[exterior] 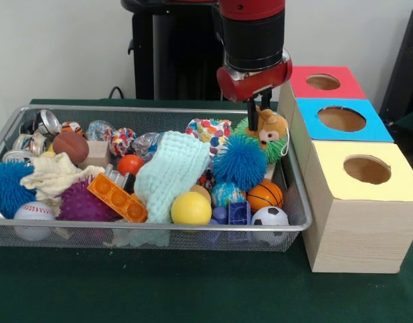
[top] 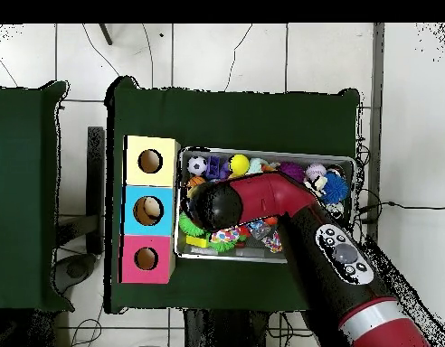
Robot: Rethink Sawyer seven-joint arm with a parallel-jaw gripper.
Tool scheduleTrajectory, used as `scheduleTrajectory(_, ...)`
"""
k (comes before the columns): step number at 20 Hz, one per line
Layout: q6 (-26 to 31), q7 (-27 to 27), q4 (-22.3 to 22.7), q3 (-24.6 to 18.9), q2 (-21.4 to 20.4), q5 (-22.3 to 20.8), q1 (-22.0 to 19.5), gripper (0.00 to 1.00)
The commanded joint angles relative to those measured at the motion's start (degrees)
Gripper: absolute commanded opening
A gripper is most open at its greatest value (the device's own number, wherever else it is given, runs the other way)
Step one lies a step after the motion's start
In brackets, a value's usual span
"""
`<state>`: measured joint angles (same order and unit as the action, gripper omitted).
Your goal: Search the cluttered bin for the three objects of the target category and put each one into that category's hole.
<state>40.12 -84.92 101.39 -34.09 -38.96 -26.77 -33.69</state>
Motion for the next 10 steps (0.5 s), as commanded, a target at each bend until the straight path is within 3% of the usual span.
scheduleTrajectory(1,-6.25,-1.83,4.0,-0.44,0.88,-0.41,-3.63,0.0)
scheduleTrajectory(10,-11.68,-1.16,6.34,0.18,2.62,-4.15,-4.79,0.0)
